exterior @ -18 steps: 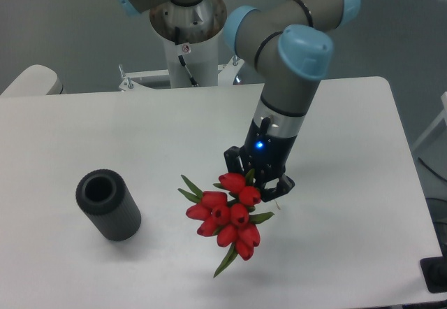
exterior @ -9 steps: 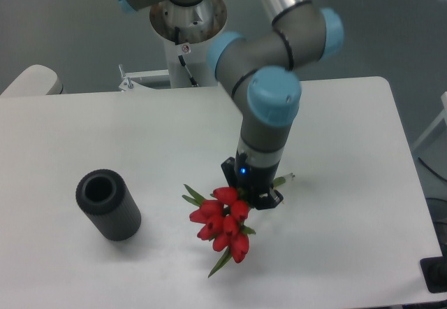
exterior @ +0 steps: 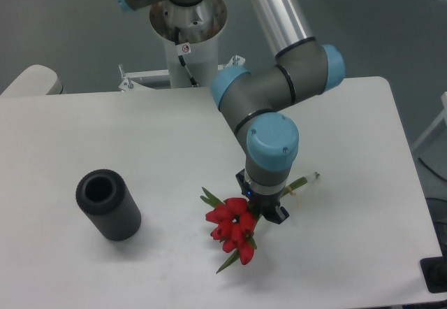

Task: Pick up the flowers from the vase
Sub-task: 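Hold the tulips low above the table beside the vase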

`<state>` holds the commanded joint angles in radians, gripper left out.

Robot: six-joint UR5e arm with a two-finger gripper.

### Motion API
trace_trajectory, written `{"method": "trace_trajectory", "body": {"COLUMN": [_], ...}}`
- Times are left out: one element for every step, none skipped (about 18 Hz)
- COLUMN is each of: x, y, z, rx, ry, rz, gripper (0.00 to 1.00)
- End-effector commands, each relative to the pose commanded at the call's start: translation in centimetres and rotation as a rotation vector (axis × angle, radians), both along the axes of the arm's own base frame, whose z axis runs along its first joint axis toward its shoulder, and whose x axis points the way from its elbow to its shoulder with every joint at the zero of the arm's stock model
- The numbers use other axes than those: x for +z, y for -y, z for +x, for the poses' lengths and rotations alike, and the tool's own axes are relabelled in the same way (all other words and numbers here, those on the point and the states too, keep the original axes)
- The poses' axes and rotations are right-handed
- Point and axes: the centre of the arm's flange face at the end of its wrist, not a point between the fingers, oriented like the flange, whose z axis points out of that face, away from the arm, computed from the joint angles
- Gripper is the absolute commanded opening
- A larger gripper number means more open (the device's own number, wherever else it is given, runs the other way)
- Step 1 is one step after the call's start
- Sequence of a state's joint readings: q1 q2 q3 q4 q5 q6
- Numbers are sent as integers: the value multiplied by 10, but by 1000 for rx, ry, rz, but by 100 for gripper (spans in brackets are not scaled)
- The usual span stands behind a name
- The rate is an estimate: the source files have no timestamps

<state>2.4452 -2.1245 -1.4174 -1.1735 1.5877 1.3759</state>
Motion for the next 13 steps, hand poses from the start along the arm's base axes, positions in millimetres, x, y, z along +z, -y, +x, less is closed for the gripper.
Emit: {"method": "trace_trajectory", "body": {"x": [-3,-5,-4,-5,-6,-8,-8,-9,-9,-9,-9,-9,-9], "y": [-2,-4,-5,-6,-6,-6,-6,-6,-5,-6,-5,-5,-5], "z": [-2,-7,-10,-12,-13,-14,-14,-14,-14,-14,-14,-14,-14], "rx": [-12,-12,-12,-14,-23,-35,-44,-46,-46,-48,-52,-75,-81], "ry": [1,5,3,4,5,6,7,8,7,8,9,8,9], "rz": [3,6,8,9,10,7,7,6,5,6,5,6,5], "gripper": [21,21,21,21,21,21,21,21,20,20,20,20,21]}}
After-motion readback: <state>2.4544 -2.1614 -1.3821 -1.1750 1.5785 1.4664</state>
